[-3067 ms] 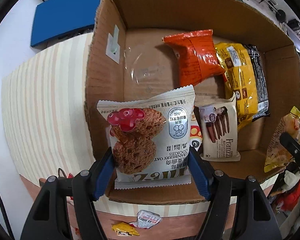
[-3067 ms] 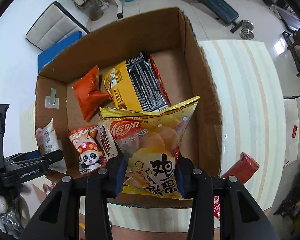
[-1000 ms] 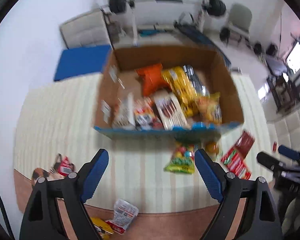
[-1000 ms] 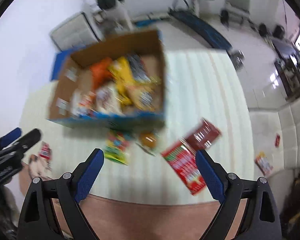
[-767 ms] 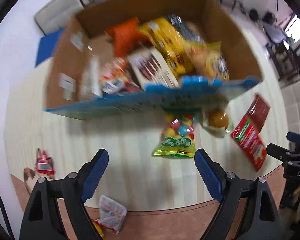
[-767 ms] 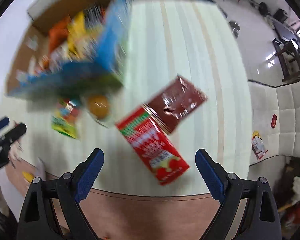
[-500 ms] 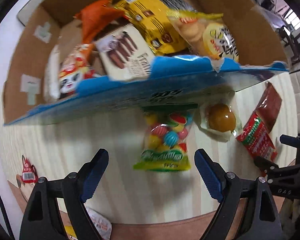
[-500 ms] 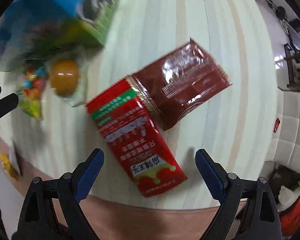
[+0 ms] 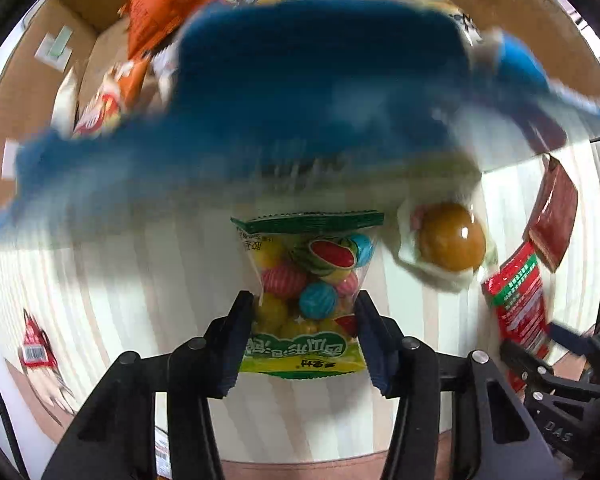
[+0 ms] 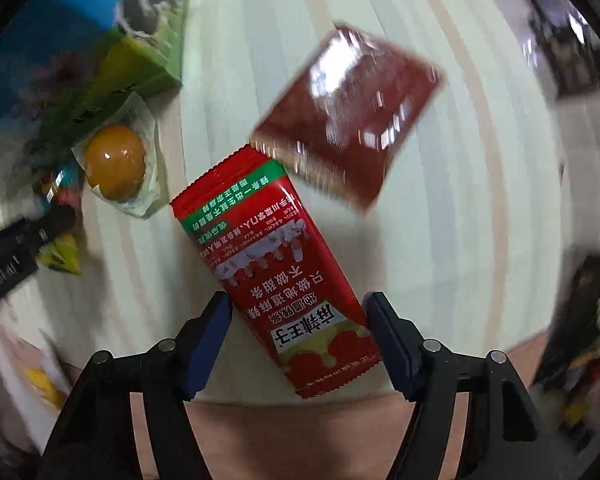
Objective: Organize snacks
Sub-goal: 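Grasp the green candy bag with the left tool while the right tool grasps the red sausage pack, then carry both packets into the box and open both tools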
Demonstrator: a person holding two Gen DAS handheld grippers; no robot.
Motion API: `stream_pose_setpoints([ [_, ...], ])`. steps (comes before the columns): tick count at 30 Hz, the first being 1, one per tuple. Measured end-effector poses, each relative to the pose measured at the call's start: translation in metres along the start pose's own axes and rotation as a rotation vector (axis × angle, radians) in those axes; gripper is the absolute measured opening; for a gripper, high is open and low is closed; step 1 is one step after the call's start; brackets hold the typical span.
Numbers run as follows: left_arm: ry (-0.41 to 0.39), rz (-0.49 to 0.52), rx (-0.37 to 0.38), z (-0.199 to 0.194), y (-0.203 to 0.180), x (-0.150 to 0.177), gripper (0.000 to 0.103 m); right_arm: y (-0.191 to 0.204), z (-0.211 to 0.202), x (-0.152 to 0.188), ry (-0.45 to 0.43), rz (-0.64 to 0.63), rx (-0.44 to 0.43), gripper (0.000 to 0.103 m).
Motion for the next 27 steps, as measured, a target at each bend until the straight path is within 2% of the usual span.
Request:
stream_pose_setpoints([
  [1, 0.008, -0.007, 0.004, 0.000, 0.002, 0.007, 0.048, -0.001, 0.002, 0.002, 0.032, 0.019, -0.049, 0.073],
  [2, 0.015, -0.012, 0.005, 0.000, 0.003, 0.013, 0.048, 0.000, 0.005, 0.007, 0.086, 0.042, -0.143, 0.073],
  [4, 0.038, -0.033, 0.016, 0.001, 0.008, 0.030, 0.048, 0.001, 0.006, 0.013, 0.142, 0.054, -0.215, 0.073],
  [6, 0.053, -0.053, 0.029, 0.001, 0.012, 0.044, 0.048, 0.004, -0.001, 0.015, 0.106, 0.016, -0.177, 0.076],
  [8, 0.050, -0.066, 0.030, 0.001, 0.016, 0.052, 0.048, 0.005, -0.009, 0.012, 0.050, -0.006, -0.097, 0.077],
  [13, 0.055, -0.072, 0.028, 0.007, 0.019, 0.055, 0.051, 0.019, 0.000, -0.002, 0.052, 0.015, -0.062, 0.077],
  [15, 0.059, -0.064, 0.020, 0.009, 0.016, 0.053, 0.051, 0.028, 0.000, -0.019, 0.050, 0.019, -0.042, 0.078],
  [18, 0.049, -0.067, 0.015, 0.016, 0.010, 0.053, 0.050, 0.038, 0.003, -0.031, 0.020, -0.004, 0.026, 0.078],
  [21, 0.039, -0.072, 0.014, 0.020, 0.006, 0.053, 0.049, 0.049, 0.002, -0.024, -0.046, -0.037, 0.116, 0.070],
  [23, 0.037, -0.086, 0.019, 0.024, 0.009, 0.059, 0.048, 0.054, -0.002, -0.019, -0.112, -0.057, 0.134, 0.053],
  [27, 0.033, -0.093, 0.021, 0.026, 0.017, 0.068, 0.046, 0.055, -0.003, -0.011, -0.129, -0.069, 0.124, 0.049],
])
Point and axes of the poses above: each gripper's, at about its wrist camera, not at the fingertips, and z roughly the way its jaws point, y to its left, x to its underside, the point moved 3 cm from there along z, roughly the way its jaws point, and after that the axes turned 11 degrees about x, right-handed, at the moved point
